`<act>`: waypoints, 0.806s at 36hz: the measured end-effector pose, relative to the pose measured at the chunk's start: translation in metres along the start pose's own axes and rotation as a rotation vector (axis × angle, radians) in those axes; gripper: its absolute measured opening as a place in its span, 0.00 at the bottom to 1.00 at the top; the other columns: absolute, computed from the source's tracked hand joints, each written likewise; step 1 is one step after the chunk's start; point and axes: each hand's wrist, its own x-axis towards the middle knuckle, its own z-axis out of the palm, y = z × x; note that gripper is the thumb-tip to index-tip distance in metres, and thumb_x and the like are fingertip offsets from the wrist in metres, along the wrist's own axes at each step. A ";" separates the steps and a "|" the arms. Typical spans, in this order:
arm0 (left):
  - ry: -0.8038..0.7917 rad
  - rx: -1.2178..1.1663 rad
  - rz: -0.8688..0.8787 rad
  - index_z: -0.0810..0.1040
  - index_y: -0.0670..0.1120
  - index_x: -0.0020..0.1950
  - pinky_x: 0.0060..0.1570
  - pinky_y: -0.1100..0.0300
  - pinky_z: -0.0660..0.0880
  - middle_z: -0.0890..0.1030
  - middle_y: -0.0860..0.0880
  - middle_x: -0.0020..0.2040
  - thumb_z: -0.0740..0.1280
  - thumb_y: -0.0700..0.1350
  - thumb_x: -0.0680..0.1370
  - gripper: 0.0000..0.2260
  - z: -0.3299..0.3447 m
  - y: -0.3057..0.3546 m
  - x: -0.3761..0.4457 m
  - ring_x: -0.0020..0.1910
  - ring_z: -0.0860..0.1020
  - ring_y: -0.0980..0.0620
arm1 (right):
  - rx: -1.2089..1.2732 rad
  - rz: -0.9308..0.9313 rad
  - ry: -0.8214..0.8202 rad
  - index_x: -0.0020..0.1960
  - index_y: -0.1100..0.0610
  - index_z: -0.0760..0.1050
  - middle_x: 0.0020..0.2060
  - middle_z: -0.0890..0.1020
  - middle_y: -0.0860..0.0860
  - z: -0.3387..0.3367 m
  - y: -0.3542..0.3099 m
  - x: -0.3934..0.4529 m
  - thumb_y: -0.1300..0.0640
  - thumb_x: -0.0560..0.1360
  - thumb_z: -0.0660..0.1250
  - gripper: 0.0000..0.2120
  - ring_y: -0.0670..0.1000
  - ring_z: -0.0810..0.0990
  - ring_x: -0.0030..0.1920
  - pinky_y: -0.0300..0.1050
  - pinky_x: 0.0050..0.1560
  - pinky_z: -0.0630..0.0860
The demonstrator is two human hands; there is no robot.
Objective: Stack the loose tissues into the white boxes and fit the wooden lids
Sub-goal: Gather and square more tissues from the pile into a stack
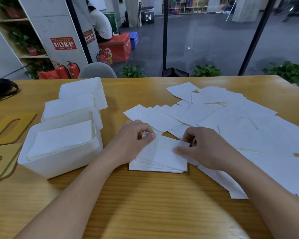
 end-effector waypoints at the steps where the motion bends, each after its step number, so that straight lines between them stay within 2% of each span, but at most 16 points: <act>1: 0.010 -0.007 0.007 0.83 0.61 0.48 0.54 0.59 0.69 0.79 0.63 0.49 0.71 0.58 0.85 0.07 -0.002 0.001 0.000 0.59 0.73 0.61 | 0.015 0.000 0.000 0.42 0.47 0.79 0.38 0.83 0.45 0.000 0.001 0.001 0.37 0.73 0.79 0.16 0.45 0.81 0.37 0.46 0.38 0.77; 3: 0.032 -0.022 0.017 0.83 0.60 0.48 0.51 0.63 0.69 0.80 0.62 0.51 0.71 0.57 0.85 0.07 -0.004 0.002 0.000 0.55 0.75 0.61 | 0.066 -0.016 -0.006 0.41 0.47 0.80 0.36 0.83 0.44 -0.002 0.004 0.003 0.40 0.76 0.78 0.14 0.44 0.80 0.34 0.43 0.36 0.75; 4: 0.043 -0.034 0.018 0.84 0.59 0.47 0.47 0.66 0.69 0.81 0.60 0.49 0.71 0.57 0.85 0.07 -0.005 0.002 0.001 0.49 0.76 0.61 | 0.101 -0.027 -0.003 0.41 0.47 0.80 0.35 0.83 0.43 -0.002 0.005 0.004 0.42 0.77 0.77 0.13 0.43 0.78 0.33 0.38 0.33 0.73; 6: 0.056 -0.069 0.012 0.84 0.58 0.48 0.37 0.69 0.69 0.79 0.56 0.40 0.70 0.56 0.85 0.08 -0.007 0.002 0.001 0.35 0.73 0.60 | 0.187 -0.049 0.001 0.41 0.48 0.80 0.32 0.83 0.43 -0.004 0.005 0.004 0.44 0.78 0.77 0.12 0.41 0.76 0.29 0.34 0.30 0.70; 8: 0.046 -0.098 -0.003 0.83 0.57 0.49 0.30 0.67 0.68 0.72 0.55 0.32 0.69 0.56 0.86 0.08 -0.008 0.003 0.000 0.29 0.69 0.58 | 0.278 -0.070 -0.009 0.42 0.49 0.80 0.31 0.84 0.46 -0.005 0.004 0.003 0.46 0.80 0.76 0.11 0.43 0.75 0.28 0.32 0.28 0.69; 10: 0.049 -0.093 -0.015 0.83 0.57 0.49 0.29 0.65 0.67 0.67 0.56 0.29 0.69 0.56 0.86 0.08 -0.011 0.003 -0.002 0.28 0.67 0.57 | 0.354 -0.069 -0.016 0.43 0.49 0.81 0.31 0.85 0.50 -0.006 0.002 0.003 0.47 0.81 0.75 0.10 0.46 0.76 0.29 0.37 0.32 0.71; 13: 0.049 -0.065 -0.039 0.83 0.56 0.47 0.29 0.64 0.65 0.67 0.57 0.28 0.70 0.55 0.85 0.08 -0.015 0.002 -0.003 0.28 0.66 0.57 | 0.441 -0.040 -0.024 0.45 0.50 0.81 0.32 0.86 0.53 -0.002 0.001 0.004 0.48 0.81 0.76 0.09 0.51 0.78 0.31 0.50 0.38 0.75; 15: 0.028 -0.039 -0.056 0.84 0.56 0.45 0.29 0.64 0.65 0.68 0.57 0.28 0.71 0.54 0.84 0.09 -0.018 0.002 -0.003 0.27 0.67 0.57 | 0.431 -0.035 -0.028 0.45 0.50 0.81 0.32 0.86 0.53 0.002 0.000 0.003 0.48 0.81 0.76 0.09 0.51 0.79 0.30 0.49 0.36 0.76; 18: -0.001 0.074 -0.077 0.84 0.56 0.43 0.30 0.64 0.65 0.71 0.57 0.29 0.72 0.53 0.83 0.09 -0.018 0.001 -0.005 0.28 0.69 0.58 | 0.366 -0.061 0.009 0.46 0.50 0.81 0.32 0.85 0.51 0.011 -0.003 0.001 0.51 0.79 0.78 0.07 0.47 0.81 0.29 0.39 0.30 0.76; 20: -0.002 0.140 -0.087 0.83 0.57 0.42 0.33 0.60 0.68 0.74 0.58 0.31 0.72 0.53 0.80 0.08 -0.016 0.001 -0.007 0.30 0.71 0.58 | 0.269 -0.093 0.062 0.46 0.47 0.80 0.33 0.84 0.48 0.017 -0.004 0.001 0.51 0.78 0.79 0.08 0.46 0.81 0.31 0.40 0.31 0.77; 22: 0.029 0.211 -0.052 0.82 0.58 0.42 0.39 0.61 0.69 0.77 0.60 0.38 0.73 0.53 0.79 0.06 -0.013 0.000 -0.007 0.40 0.75 0.61 | 0.157 -0.111 0.092 0.45 0.45 0.79 0.34 0.83 0.44 0.021 -0.005 0.001 0.50 0.75 0.79 0.09 0.45 0.81 0.34 0.47 0.37 0.80; 25: 0.096 0.237 0.012 0.83 0.61 0.52 0.53 0.60 0.73 0.77 0.62 0.52 0.71 0.53 0.82 0.01 -0.006 0.000 -0.002 0.58 0.73 0.61 | 0.126 -0.118 0.104 0.44 0.45 0.79 0.35 0.83 0.43 0.022 -0.006 0.000 0.49 0.73 0.80 0.09 0.45 0.80 0.36 0.51 0.41 0.81; 29: 0.121 0.272 0.049 0.86 0.57 0.65 0.69 0.57 0.71 0.76 0.62 0.68 0.67 0.51 0.87 0.11 0.003 -0.003 0.005 0.71 0.67 0.57 | 0.159 -0.118 0.120 0.44 0.45 0.81 0.36 0.82 0.43 0.018 -0.004 0.000 0.48 0.74 0.79 0.08 0.44 0.79 0.35 0.49 0.39 0.80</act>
